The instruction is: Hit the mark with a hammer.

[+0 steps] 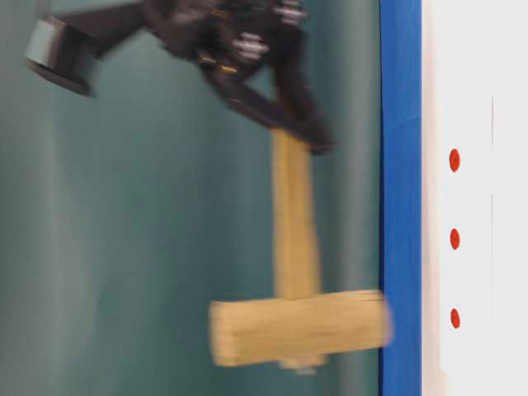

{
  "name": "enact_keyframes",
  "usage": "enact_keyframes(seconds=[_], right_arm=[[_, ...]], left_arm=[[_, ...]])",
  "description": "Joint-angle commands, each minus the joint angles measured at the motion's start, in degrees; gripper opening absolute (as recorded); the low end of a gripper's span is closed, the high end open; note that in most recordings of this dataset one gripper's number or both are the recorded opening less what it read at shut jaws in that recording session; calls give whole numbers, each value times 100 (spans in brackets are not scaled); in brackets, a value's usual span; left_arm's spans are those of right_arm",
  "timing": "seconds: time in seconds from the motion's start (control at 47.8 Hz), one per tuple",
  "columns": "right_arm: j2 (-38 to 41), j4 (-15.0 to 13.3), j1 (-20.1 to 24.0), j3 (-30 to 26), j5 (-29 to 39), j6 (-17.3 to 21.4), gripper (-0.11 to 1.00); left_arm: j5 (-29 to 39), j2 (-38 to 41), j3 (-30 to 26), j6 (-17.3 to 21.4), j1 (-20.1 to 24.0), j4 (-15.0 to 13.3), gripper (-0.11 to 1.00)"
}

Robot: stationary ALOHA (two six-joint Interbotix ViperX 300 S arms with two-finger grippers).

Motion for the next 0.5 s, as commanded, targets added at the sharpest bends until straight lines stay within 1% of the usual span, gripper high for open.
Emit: enact_keyframes(seconds=[0.0,0.084,0.167,0.481], right_arm=[[352,141,-9,-132,-26,9,2],[703,281,-9,-114,0,9,2],[765,334,-9,-88,-44,9,2],[519,308,0,-158,-141,-53,2]], left_arm=[[-26,35,-53,9,-9,9,85],[-26,44,-53,0,-9,9,85],[-26,44,-35,0,-18,9,85],[-18,44,-35,9,-9,0,85]])
